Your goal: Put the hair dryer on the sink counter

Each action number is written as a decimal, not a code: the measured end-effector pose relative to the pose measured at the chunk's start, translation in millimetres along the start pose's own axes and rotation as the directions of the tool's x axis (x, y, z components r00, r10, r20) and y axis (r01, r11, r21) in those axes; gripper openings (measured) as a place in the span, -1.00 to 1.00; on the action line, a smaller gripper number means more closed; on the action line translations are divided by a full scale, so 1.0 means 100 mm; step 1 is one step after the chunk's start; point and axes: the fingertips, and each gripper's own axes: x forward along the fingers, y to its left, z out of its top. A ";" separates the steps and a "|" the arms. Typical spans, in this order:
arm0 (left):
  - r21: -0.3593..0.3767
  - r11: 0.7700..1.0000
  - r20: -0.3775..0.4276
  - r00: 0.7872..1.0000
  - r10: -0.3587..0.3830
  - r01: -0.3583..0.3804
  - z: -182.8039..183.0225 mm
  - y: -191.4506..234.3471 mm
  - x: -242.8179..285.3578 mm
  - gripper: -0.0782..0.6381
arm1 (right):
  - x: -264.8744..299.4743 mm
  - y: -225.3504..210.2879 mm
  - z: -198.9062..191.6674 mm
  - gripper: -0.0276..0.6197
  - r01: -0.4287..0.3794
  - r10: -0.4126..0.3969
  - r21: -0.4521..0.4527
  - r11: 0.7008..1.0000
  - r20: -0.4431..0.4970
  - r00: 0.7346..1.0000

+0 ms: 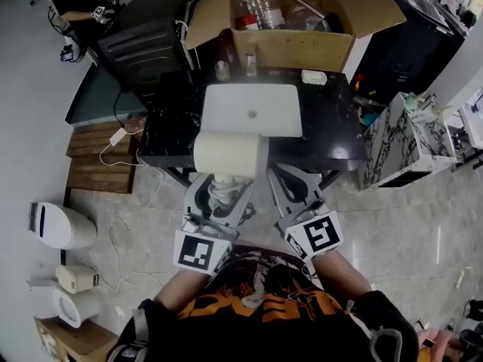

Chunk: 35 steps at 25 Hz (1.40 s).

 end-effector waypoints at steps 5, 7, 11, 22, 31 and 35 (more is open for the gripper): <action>0.003 1.000 0.006 1.000 0.017 -0.017 -0.02 0.35 0.19 0.03 | 0.34 -0.16 -0.07 -0.87 0.020 -0.020 0.005 1.000 0.000 1.000; -0.001 1.000 0.002 1.000 0.027 -0.027 -0.06 0.52 0.22 0.03 | 0.50 -0.16 -0.14 -0.87 0.016 -0.016 0.007 1.000 -0.013 1.000; -0.019 0.998 -0.011 0.998 0.058 -0.058 -0.14 0.92 0.30 0.03 | 0.90 -0.11 -0.24 -0.87 -0.014 0.015 0.014 1.000 -0.032 0.999; -0.034 0.998 -0.013 0.999 0.048 -0.049 -0.20 2.31 0.80 0.03 | 2.41 -0.11 -0.24 -0.87 -0.031 0.031 -0.013 0.999 -0.052 0.998; -0.057 0.998 -0.011 1.000 0.008 -0.009 -0.26 3.48 1.04 0.04 | 3.67 0.03 -0.32 -0.87 -0.019 0.017 -0.032 0.999 -0.065 0.998; -0.052 0.999 -0.007 1.000 0.005 -0.005 -0.36 3.90 0.99 0.04 | 4.07 0.26 -0.47 -0.87 -0.035 0.033 -0.024 0.999 -0.080 0.996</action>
